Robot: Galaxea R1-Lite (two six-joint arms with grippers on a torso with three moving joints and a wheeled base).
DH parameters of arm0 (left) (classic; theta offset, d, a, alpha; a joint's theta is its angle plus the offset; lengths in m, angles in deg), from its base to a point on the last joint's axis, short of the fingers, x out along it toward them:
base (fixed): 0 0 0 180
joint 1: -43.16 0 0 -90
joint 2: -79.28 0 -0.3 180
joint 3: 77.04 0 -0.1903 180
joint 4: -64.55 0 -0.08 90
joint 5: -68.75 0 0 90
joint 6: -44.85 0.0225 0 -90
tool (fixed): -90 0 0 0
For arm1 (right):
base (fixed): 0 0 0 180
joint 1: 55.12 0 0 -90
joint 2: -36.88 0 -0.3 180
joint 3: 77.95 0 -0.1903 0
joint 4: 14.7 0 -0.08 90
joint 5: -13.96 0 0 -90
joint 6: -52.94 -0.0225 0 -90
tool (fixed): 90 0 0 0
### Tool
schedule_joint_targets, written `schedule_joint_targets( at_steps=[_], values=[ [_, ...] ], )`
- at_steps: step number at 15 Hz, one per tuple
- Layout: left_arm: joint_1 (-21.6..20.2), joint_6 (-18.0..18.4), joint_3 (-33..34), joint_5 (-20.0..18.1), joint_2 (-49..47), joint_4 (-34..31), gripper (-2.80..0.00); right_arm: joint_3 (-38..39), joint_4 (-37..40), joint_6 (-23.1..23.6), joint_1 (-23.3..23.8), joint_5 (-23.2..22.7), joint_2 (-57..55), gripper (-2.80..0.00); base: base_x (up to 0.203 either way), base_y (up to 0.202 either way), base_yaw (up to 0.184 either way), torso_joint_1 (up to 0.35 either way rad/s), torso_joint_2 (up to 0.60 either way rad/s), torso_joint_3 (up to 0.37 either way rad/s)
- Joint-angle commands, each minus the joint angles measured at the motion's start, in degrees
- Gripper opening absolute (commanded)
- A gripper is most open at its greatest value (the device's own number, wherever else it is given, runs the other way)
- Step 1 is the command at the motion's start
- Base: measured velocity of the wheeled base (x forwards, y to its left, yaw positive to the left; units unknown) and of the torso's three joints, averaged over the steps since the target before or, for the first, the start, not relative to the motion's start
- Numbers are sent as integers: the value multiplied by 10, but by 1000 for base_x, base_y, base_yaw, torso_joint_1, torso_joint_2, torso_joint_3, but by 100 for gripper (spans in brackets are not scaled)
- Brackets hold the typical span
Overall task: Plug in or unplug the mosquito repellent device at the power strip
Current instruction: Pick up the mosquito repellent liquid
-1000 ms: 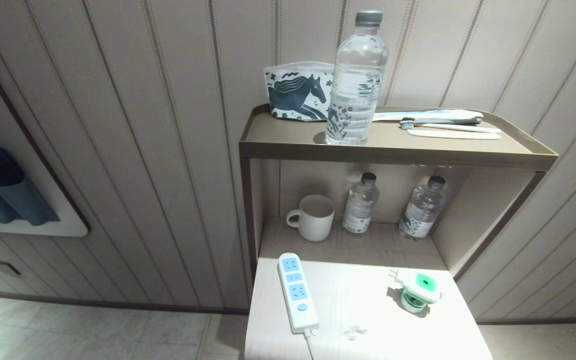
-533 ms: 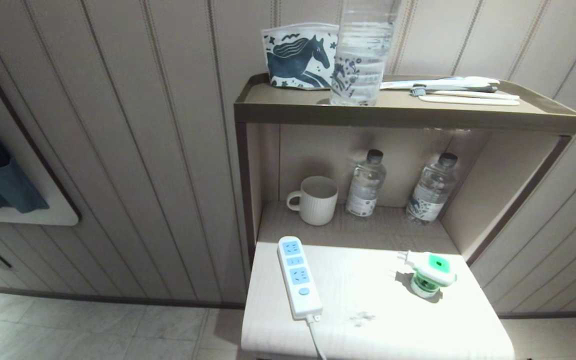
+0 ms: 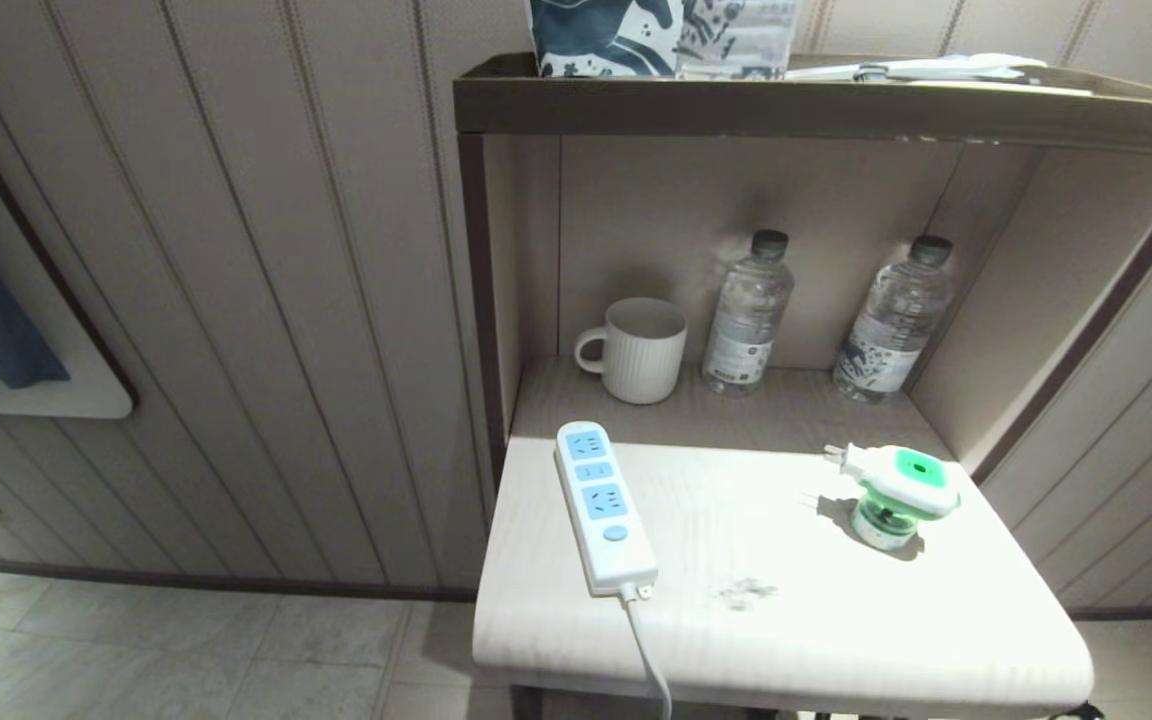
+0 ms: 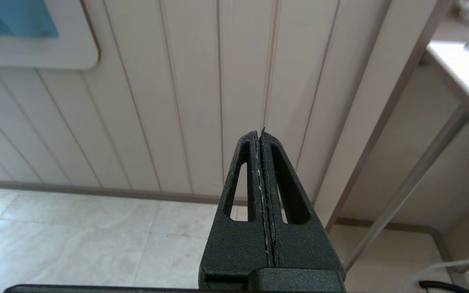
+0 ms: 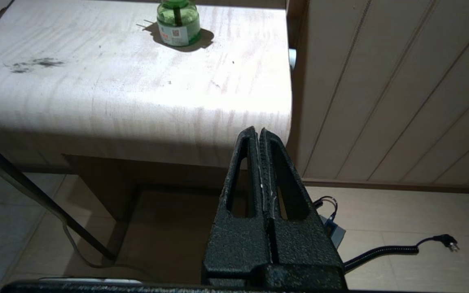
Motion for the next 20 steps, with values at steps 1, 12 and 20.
schedule_joint_targets(
  at_steps=[1,12,20],
  values=[
    [0,0,0,0,0,1,-280,0,0,1,0,0,-1,-280,0,0,0,-136,325,182],
    [0,-1,0,0,0,2,-280,-1,0,4,-2,0,1,-280,0,0,0,-14,35,22],
    [0,0,0,0,0,2,-280,-1,0,3,-2,0,2,-280,0,0,0,0,0,0]
  ],
)
